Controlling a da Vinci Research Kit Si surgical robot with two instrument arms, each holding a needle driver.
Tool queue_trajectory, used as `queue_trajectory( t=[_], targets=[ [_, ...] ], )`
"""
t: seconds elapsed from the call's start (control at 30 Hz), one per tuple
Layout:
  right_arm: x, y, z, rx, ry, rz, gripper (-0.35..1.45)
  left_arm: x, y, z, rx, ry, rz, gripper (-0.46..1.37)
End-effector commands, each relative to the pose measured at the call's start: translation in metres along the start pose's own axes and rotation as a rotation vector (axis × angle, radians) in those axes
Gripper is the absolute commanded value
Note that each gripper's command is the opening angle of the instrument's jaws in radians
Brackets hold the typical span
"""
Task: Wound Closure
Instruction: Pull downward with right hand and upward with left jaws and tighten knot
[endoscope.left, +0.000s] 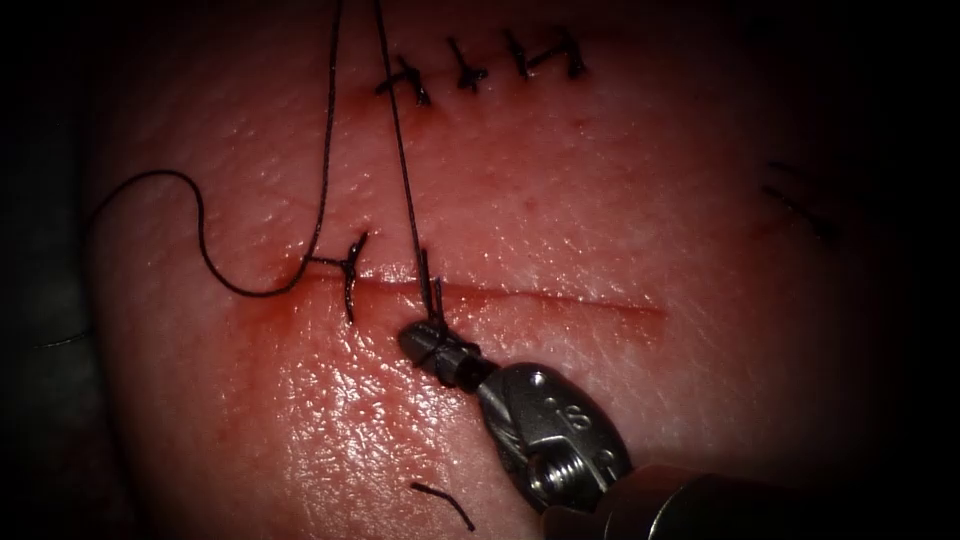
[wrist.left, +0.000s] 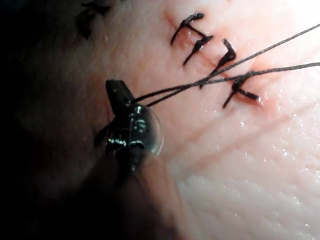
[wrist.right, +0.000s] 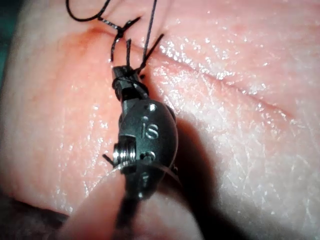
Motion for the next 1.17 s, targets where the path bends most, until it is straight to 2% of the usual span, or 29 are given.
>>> queue_trajectory(
  t=[0.03,0.2,0.33,0.63,1.17],
  targets=[
    [-0.0002,0.0,0.0,-0.003,0.001,-0.003,-0.35,0.0,-0.0005,0.0001,0.003,-0.003,0.006,-0.35],
    [-0.0008,-0.0002,-0.0003,0.003,0.005,-0.01,-0.35,-0.0001,-0.003,0.0005,0.029,-0.004,0.007,-0.35],
    [-0.0013,-0.0001,-0.0003,0.003,0.0,-0.015,-0.35,0.0001,-0.0037,0.0006,0.039,-0.002,0.001,-0.35],
    [-0.0016,0.0002,0.0,-0.003,0.004,-0.016,-0.35,0.0003,-0.0032,0.0005,0.041,-0.006,0.003,-0.35],
    [-0.0009,0.0001,-0.0001,-0.011,0.001,-0.01,-0.35,0.0003,-0.0034,0.0005,0.036,-0.005,0.007,-0.35]
  ],
)
